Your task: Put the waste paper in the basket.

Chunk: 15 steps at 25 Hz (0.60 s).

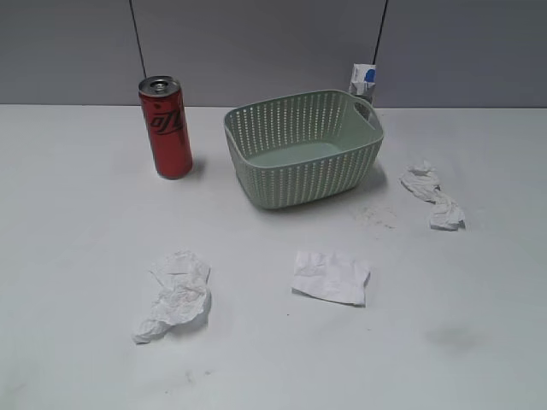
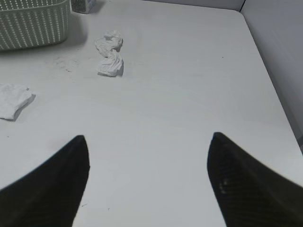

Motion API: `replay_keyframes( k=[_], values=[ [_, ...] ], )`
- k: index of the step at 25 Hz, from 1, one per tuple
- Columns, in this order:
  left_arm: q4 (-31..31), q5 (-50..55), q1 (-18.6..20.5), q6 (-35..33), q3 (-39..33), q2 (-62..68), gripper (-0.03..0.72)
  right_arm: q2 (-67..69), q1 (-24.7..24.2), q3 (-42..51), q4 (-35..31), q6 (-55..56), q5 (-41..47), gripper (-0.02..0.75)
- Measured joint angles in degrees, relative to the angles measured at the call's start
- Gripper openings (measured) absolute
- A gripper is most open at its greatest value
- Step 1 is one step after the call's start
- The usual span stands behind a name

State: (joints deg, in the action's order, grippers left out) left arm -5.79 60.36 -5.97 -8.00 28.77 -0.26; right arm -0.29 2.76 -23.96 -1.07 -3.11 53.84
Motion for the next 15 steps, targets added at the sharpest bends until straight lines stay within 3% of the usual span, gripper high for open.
replay_keyframes(
  k=[15],
  values=[
    [0.00, 0.00, 0.00, 0.00, 0.00, 0.00, 0.573, 0.00, 0.00, 0.00, 0.00, 0.00, 0.00, 0.588]
  ],
)
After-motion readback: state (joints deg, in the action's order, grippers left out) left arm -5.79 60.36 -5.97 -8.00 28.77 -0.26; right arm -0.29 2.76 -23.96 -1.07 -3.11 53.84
